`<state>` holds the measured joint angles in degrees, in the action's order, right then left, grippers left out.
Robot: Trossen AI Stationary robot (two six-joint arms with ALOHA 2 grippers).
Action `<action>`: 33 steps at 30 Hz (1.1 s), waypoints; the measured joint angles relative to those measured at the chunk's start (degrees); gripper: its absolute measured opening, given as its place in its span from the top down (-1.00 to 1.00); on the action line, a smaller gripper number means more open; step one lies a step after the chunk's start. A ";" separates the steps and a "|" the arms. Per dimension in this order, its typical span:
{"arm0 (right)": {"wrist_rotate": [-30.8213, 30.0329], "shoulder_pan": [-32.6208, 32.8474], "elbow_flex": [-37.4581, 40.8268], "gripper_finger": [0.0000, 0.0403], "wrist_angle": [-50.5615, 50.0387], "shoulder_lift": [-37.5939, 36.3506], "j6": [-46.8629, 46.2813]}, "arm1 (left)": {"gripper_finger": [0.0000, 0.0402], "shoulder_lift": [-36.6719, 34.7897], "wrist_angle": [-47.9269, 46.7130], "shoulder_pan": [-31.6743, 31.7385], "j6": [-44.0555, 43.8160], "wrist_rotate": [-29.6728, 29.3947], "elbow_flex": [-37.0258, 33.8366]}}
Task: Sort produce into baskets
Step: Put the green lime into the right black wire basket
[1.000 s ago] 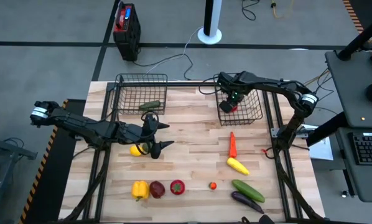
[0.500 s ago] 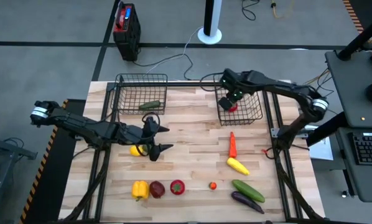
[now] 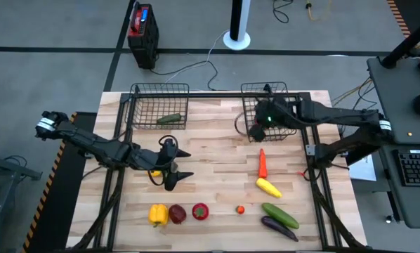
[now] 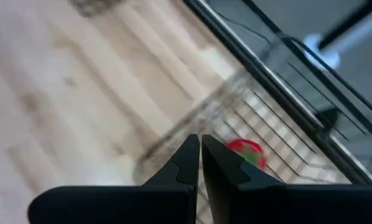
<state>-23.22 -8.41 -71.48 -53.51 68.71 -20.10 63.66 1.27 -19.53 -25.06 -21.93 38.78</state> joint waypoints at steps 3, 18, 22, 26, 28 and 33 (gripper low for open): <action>-1.36 5.24 0.24 0.94 2.64 -0.08 0.05 | -0.79 0.00 -4.13 -0.92 -0.06 0.02 1.94; -2.34 22.72 10.01 0.94 23.88 0.42 0.14 | -0.72 1.87 -30.12 -2.89 -6.63 0.50 11.20; -2.29 25.08 14.23 0.94 29.66 0.44 0.14 | -0.72 4.33 -34.43 -3.55 -6.06 2.35 12.01; -2.30 26.06 16.61 0.94 32.19 0.44 -1.06 | -0.72 7.29 -39.79 -3.82 -4.09 2.71 11.79; -2.28 26.06 17.22 0.94 33.18 0.44 -1.57 | -0.72 8.92 -42.01 -3.78 -3.53 1.64 11.77; -2.27 26.04 17.46 0.94 33.09 0.44 -2.21 | -0.72 12.39 -43.82 -3.78 -1.38 1.42 11.72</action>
<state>-25.50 17.63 -54.02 -20.42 69.14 -22.31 76.05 -42.54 -23.31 -26.44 -20.51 50.50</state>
